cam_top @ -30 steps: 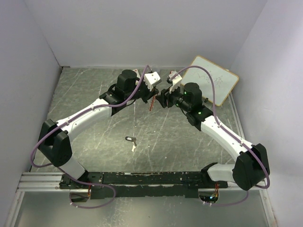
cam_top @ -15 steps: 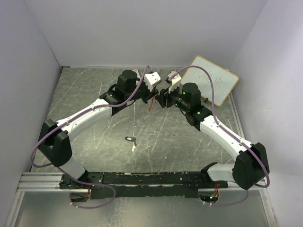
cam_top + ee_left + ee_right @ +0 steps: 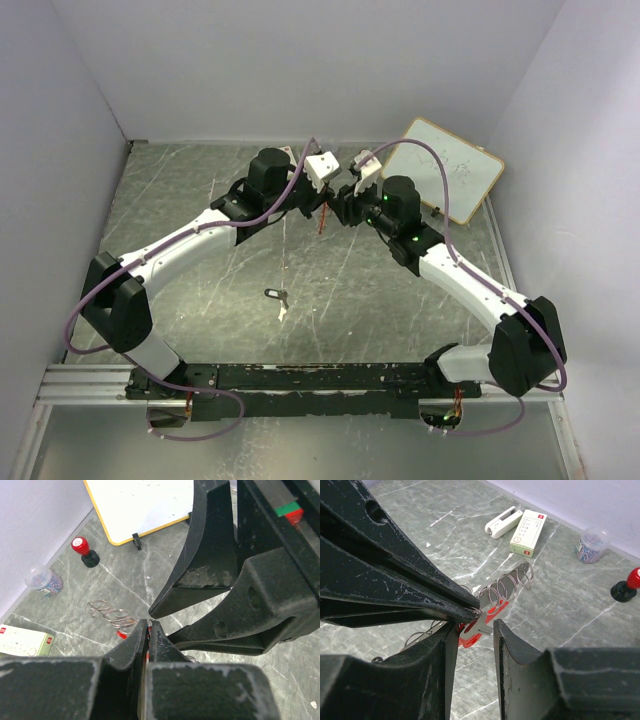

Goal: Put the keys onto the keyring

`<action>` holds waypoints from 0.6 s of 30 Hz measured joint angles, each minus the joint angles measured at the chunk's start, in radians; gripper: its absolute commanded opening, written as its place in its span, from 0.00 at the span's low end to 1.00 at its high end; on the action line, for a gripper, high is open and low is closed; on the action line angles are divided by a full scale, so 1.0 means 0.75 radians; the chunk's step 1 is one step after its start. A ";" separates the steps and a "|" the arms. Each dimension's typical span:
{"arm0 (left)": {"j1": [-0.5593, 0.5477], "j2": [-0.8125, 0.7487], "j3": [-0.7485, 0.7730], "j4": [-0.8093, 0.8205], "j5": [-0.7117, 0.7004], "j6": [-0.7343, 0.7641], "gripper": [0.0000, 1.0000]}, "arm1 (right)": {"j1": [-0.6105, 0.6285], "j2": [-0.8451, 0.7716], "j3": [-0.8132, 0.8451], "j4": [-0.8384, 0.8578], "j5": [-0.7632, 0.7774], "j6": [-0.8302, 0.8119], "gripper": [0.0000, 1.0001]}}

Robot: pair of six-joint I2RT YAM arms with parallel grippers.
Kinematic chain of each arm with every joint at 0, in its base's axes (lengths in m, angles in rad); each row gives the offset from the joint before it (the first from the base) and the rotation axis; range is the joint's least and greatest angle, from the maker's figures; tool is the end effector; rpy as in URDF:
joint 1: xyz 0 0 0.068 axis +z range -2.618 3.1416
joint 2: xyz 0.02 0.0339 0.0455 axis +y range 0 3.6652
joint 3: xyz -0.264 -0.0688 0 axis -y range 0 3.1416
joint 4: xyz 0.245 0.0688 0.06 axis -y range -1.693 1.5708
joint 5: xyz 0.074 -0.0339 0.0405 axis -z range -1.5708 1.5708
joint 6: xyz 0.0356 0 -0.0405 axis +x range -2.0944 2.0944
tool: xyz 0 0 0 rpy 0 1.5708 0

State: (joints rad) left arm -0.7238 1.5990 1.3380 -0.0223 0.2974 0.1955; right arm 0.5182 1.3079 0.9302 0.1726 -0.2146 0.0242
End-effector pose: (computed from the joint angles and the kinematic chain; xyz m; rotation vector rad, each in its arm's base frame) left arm 0.2803 -0.2617 0.3419 1.0227 1.5900 -0.6397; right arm 0.2636 0.1590 0.3117 -0.5934 1.7080 0.5794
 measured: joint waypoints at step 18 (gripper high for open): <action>0.001 0.000 0.001 0.004 -0.033 -0.024 0.07 | 0.009 0.015 -0.034 0.084 0.054 -0.001 0.20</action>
State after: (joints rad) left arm -0.7235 1.5990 1.3384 -0.0193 0.2726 0.1772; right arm 0.5247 1.3193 0.9047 0.2359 -0.1741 0.0235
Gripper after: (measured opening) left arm 0.088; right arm 0.164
